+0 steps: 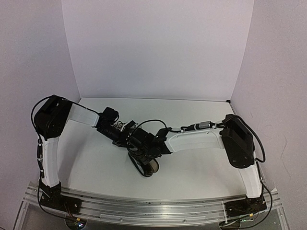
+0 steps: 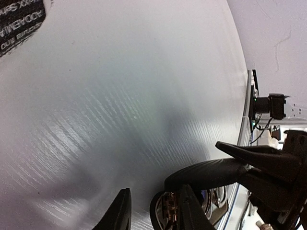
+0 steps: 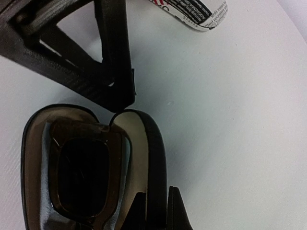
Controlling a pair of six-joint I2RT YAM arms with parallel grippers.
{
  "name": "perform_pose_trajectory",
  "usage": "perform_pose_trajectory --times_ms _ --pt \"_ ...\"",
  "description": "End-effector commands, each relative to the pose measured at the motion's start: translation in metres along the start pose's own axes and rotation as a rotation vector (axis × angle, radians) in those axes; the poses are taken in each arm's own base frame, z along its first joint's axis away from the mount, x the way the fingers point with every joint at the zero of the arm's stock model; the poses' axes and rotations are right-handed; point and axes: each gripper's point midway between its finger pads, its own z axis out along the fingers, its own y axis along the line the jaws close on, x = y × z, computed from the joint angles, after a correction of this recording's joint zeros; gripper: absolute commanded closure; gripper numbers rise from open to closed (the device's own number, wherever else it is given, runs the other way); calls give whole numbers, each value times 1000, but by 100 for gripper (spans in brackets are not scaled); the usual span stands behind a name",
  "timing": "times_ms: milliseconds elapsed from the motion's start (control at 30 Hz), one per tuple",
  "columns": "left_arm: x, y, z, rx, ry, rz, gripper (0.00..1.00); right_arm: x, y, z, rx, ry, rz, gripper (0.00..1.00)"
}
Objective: Organize the sunglasses
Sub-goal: Adjust the sunglasses in the sunglasses case, then close the sunglasses case at the center of the board.
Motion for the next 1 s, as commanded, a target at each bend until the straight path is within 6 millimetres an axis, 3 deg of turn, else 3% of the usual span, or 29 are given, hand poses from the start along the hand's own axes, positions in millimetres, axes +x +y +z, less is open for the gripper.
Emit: perform_pose_trajectory --times_ms 0,267,467,667,767,833,967 --pt "-1 -35 -22 64 -5 225 70 -16 5 -22 -48 -96 -113 96" --pt "8 -54 -37 115 19 559 60 -34 -4 -33 -11 -187 -217 100" --pt "3 -58 -44 129 -6 727 55 -30 -13 -30 76 -232 -370 100" --pt "24 -62 -57 96 0 1182 46 -33 -11 -35 101 -296 -496 100" --pt "38 -57 -59 40 -11 1389 33 -32 -4 -35 94 -325 -522 100" --pt "46 -53 -57 12 -29 1541 4 -31 3 -36 85 -347 -532 100" --pt "53 -43 -46 -47 -78 1734 0 -26 11 -31 76 -347 -549 100"
